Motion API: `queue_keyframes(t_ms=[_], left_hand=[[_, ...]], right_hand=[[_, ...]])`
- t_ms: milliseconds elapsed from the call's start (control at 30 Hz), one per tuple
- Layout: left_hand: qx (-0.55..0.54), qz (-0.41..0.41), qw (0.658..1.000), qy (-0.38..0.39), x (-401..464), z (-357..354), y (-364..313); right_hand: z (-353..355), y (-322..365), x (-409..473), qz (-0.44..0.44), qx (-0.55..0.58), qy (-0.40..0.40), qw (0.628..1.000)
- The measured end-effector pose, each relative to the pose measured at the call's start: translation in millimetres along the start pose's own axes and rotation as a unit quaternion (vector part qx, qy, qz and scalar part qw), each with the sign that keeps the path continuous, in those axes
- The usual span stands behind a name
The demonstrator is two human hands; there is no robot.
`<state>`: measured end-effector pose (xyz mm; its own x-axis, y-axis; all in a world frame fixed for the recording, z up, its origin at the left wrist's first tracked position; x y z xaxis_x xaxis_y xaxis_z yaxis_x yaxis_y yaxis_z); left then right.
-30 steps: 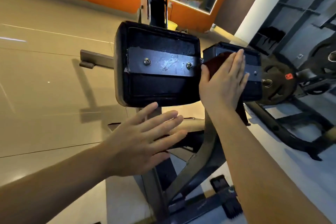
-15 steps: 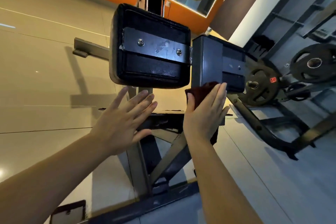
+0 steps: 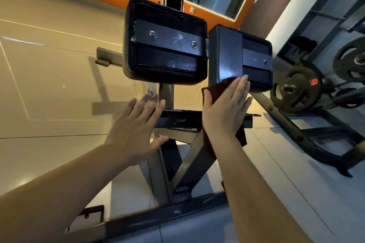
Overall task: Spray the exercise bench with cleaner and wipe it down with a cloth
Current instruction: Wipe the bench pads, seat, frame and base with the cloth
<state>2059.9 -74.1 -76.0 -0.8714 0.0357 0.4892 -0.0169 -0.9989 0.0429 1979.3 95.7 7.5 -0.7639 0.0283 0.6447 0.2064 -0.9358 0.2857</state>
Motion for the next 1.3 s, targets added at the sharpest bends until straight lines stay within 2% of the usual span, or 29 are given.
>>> queue_keyframes(t_ms=[67,167,300,367,533,833,1000,1200,1300], left_hand=[[0.005,-0.018,1.000,0.002,-1,0,2],[0.002,-0.044,0.999,-0.011,-3,3,4],[-0.008,-0.055,0.997,-0.058,-5,1,8],[-0.005,-0.052,0.996,-0.066,-5,0,5],[0.050,-0.073,0.994,-0.068,-39,-11,-1],[0.031,-0.118,0.992,0.017,-107,-51,4],[0.002,-0.165,0.985,0.053,-134,-67,-7],[-0.033,-0.129,0.984,0.122,-160,-92,-7],[-0.044,-0.150,0.978,0.136,-160,-94,-8]], right_hand=[[2,7,20,0.000,-0.003,-0.001,1.000],[-5,2,6,0.007,0.003,-0.057,0.998],[-22,-19,-48,-0.059,0.088,-0.160,0.981],[-38,-29,-72,-0.099,0.120,-0.184,0.970],[-83,-39,-130,-0.239,0.191,-0.139,0.942],[-132,-54,-196,-0.323,0.173,0.003,0.931],[-121,-61,-195,-0.309,0.147,0.055,0.938],[-70,-58,-133,-0.199,0.089,-0.076,0.973],[-82,-60,-141,-0.198,0.077,-0.065,0.975]])
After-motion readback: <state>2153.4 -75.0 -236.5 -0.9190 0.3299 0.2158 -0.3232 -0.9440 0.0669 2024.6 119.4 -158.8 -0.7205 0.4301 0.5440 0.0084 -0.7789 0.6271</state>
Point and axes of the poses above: each hand's wrist, its own x-axis towards the middle knuckle, its own z-axis out of the back of the hand, y = z × x, the point moved 5 cm from there along x, towards the middle knuckle, and after that the axes turned 4 degrees about -y, right-handed, at the moved point
